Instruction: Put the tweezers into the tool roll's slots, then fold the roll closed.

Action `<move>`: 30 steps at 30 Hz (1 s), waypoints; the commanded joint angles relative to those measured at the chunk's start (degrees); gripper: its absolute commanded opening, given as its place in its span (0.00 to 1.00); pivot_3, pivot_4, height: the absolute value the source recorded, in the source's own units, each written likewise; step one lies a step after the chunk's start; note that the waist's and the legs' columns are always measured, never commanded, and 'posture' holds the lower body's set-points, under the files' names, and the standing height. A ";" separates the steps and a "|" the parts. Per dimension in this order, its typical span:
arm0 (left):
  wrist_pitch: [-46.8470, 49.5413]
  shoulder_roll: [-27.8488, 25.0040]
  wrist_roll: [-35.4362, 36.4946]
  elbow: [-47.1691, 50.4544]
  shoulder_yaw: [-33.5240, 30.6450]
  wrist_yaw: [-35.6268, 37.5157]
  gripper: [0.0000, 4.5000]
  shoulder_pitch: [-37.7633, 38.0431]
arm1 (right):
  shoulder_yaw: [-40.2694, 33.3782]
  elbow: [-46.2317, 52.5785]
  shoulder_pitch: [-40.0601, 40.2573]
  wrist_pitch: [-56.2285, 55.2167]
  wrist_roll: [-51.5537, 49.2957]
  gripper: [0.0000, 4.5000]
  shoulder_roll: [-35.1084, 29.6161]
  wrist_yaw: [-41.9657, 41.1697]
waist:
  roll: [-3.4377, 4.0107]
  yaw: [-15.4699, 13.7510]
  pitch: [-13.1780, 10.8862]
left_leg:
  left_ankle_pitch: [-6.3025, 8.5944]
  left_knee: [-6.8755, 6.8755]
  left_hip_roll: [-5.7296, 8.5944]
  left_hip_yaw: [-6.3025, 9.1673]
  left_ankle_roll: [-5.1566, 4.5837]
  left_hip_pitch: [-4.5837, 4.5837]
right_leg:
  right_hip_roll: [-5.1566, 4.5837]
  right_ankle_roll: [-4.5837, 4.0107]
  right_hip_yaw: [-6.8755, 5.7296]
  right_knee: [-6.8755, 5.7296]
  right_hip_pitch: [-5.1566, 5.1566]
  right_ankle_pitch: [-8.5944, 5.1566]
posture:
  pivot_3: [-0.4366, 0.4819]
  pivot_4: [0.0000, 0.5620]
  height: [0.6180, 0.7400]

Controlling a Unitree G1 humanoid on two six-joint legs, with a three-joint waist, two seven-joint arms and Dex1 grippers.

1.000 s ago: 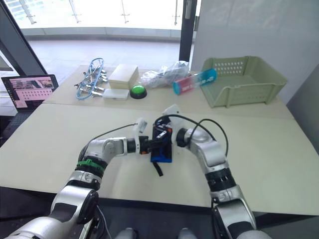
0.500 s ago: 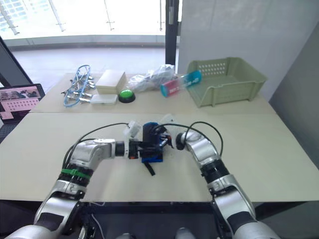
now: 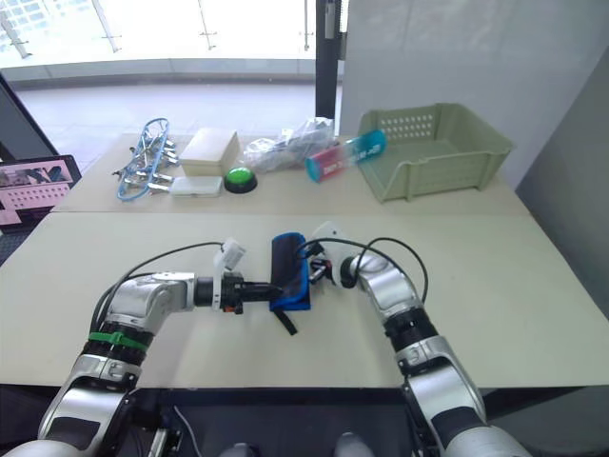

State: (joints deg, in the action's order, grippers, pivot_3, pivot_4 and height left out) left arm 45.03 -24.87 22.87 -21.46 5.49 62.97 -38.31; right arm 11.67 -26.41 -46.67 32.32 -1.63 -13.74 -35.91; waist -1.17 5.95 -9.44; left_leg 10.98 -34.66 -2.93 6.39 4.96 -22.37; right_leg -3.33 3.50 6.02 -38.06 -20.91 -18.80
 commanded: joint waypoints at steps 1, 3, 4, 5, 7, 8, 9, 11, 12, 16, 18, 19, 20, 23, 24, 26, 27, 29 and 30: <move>-1.56 1.64 0.27 0.48 0.34 0.15 0.01 -1.95 | -2.12 4.77 -0.55 0.65 -2.17 0.00 -1.05 -1.80 | 0.03 -0.41 -0.11 | 0.00 -0.05 0.01 0.00 0.00 -0.13 | -0.01 0.00 0.00 -0.03 -0.12 0.00 | 0.48 0.27 1.00; -1.94 1.51 0.01 0.32 0.20 0.28 0.01 -2.02 | -3.06 5.68 -0.86 1.22 -2.59 0.00 -1.80 -1.86 | 0.06 -0.47 -0.17 | -0.01 -0.14 0.02 0.00 0.01 -0.57 | -0.02 0.00 -0.02 -0.08 -0.50 0.02 | 0.48 0.27 1.00; -2.08 1.41 -0.10 0.18 0.15 0.29 0.01 -2.07 | -3.62 5.84 -1.09 1.31 -2.90 0.00 -2.05 -1.70 | 0.06 -0.49 -0.17 | -0.01 -0.14 0.02 0.00 0.01 -0.67 | -0.02 -0.01 -0.02 -0.09 -0.58 0.02 | 0.48 0.27 1.00; -2.15 1.24 -0.16 0.10 0.11 0.38 0.01 -2.09 | -4.26 5.84 -1.46 0.93 -3.19 0.00 -2.36 -1.53 | 0.06 -0.54 -0.17 | -0.02 -0.13 0.03 0.00 0.01 -0.72 | -0.03 -0.01 -0.02 -0.10 -0.64 0.03 | 0.48 0.27 1.00; -2.23 0.71 -0.47 0.06 0.17 0.34 0.01 -2.07 | -6.39 5.82 -2.65 -0.62 -4.46 0.00 -2.90 -1.74 | 0.07 -0.54 -0.19 | -0.02 -0.13 0.06 0.01 0.01 -0.87 | -0.06 -0.02 -0.03 -0.11 -0.80 0.03 | 0.48 0.27 1.00; -2.26 0.40 -0.53 0.25 0.25 0.48 0.01 -1.88 | -7.32 5.98 -3.09 -2.02 -5.19 0.00 -3.00 -2.38 | 0.09 -0.51 -0.21 | -0.02 -0.13 0.08 0.01 0.01 -0.97 | -0.08 -0.02 -0.03 -0.13 -0.91 0.03 | 0.48 0.27 1.00; -2.25 0.14 -0.67 0.31 0.33 0.44 0.01 -1.74 | -7.41 7.08 -2.93 -4.33 -6.50 0.00 -2.96 -4.94 | 0.09 -0.49 -0.23 | -0.03 -0.13 0.10 0.00 0.02 -1.04 | -0.09 -0.02 -0.03 -0.15 -1.00 0.03 | 0.48 0.27 1.00; -2.42 -0.28 -0.81 0.35 0.50 0.61 0.01 -1.52 | -6.79 8.83 -2.25 -5.68 -8.59 0.00 -2.11 -8.64 | 0.10 -0.35 -0.25 | -0.04 -0.12 0.10 0.00 0.02 -1.12 | -0.09 -0.02 -0.03 -0.24 -1.14 0.03 | 0.48 0.27 1.00; -2.39 -0.44 -0.78 0.52 0.55 0.67 0.01 -1.42 | -6.06 9.38 -1.79 -6.24 -9.06 0.00 -1.45 -9.74 | 0.10 -0.30 -0.25 | -0.04 -0.11 0.09 0.01 0.02 -1.09 | -0.08 -0.02 -0.03 -0.31 -1.16 0.03 | 0.48 0.27 1.00; -3.42 -1.31 -1.11 1.70 1.05 1.37 0.01 -0.62 | -2.44 5.69 -1.13 -7.84 -6.28 0.00 1.51 -8.45 | 0.11 -0.26 -0.25 | -0.06 -0.13 0.09 0.00 0.02 -1.02 | -0.07 -0.02 -0.03 -0.48 -1.16 0.03 | 0.48 0.27 1.00; -3.28 -1.47 -0.82 2.40 0.86 1.30 0.01 -0.13 | -1.67 3.29 -1.16 -8.90 -5.44 0.00 2.46 -7.70 | 0.12 -0.39 -0.26 | -0.10 -0.16 0.10 0.00 0.06 -1.04 | -0.08 -0.02 -0.03 -0.50 -1.17 0.03 | 0.48 0.27 1.00; -2.96 -1.54 -0.55 2.80 0.66 1.31 0.01 0.06 | -1.33 2.04 -1.21 -9.50 -5.03 0.00 2.86 -7.37 | 0.12 -0.47 -0.26 | -0.11 -0.17 0.10 0.00 0.07 -1.05 | -0.09 -0.02 -0.03 -0.50 -1.17 0.03 | 0.48 0.27 1.00; -2.82 -1.73 -0.40 3.32 0.54 1.36 0.01 0.30 | -1.06 0.27 -1.08 -10.54 -4.68 0.00 3.20 -7.29 | 0.11 -0.56 -0.26 | -0.11 -0.18 0.11 0.00 0.07 -1.06 | -0.09 -0.02 -0.03 -0.50 -1.17 0.03 | 0.48 0.27 1.00; -2.64 -2.19 1.08 4.86 -0.48 2.49 0.01 0.67 | -0.73 -5.14 -1.18 -12.52 -3.11 0.00 3.37 -6.32 | 0.11 -0.60 -0.27 | -0.11 -0.18 0.11 0.01 0.07 -1.08 | -0.10 -0.02 -0.03 -0.51 -1.18 0.03 | 0.48 0.27 1.00; -2.38 -2.10 2.47 5.16 -1.52 3.25 0.01 0.44 | -0.78 -7.17 -1.45 -12.52 -2.61 0.00 3.24 -6.00 | 0.11 -0.54 -0.27 | -0.11 -0.18 0.11 0.01 0.07 -1.08 | -0.10 -0.02 -0.03 -0.51 -1.18 0.03 | 0.48 0.27 1.00; -1.47 -1.81 5.39 5.49 -3.65 4.74 0.01 -0.29 | -0.72 -10.98 -2.12 -12.06 -1.85 0.00 2.96 -5.67 | 0.11 -0.48 -0.26 | -0.11 -0.18 0.11 0.01 0.07 -1.04 | -0.10 -0.02 -0.03 -0.58 -1.18 0.03 | 0.48 0.27 1.00; -2.06 -1.59 6.27 5.79 -4.27 5.26 0.01 -0.47 | -0.61 -12.28 -2.35 -12.02 -1.60 0.00 2.88 -5.67 | 0.11 -0.47 -0.26 | -0.12 -0.19 0.11 0.00 0.08 -0.99 | -0.10 -0.02 -0.03 -0.64 -1.17 0.03 | 0.48 0.27 1.00; -3.12 -0.86 6.70 5.67 -4.57 5.09 0.01 -1.13 | -0.71 -13.55 -2.65 -11.49 -1.90 0.00 2.98 -6.18 | 0.11 -0.56 -0.26 | -0.16 -0.19 0.11 0.00 0.09 -0.91 | -0.10 -0.03 -0.03 -0.72 -1.13 0.03 | 0.48 0.27 1.00; -4.26 -0.45 6.15 5.23 -4.15 4.95 0.01 -1.42 | -1.17 -13.73 -2.76 -11.60 -2.42 0.00 3.21 -6.25 | 0.11 -0.64 -0.26 | -0.19 -0.19 0.11 0.00 0.08 -0.89 | -0.10 -0.02 -0.03 -0.74 -1.11 0.03 | 0.48 0.27 1.00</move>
State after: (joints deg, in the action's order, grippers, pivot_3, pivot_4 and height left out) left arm 42.31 -25.88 28.29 -17.50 1.78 67.29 -38.39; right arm 10.64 -37.19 -50.65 19.27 -5.25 -10.04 -42.90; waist -1.06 5.31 -9.70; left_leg 10.78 -34.87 -2.82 6.39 5.05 -23.25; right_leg -3.43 3.48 5.99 -38.79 -21.99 -18.76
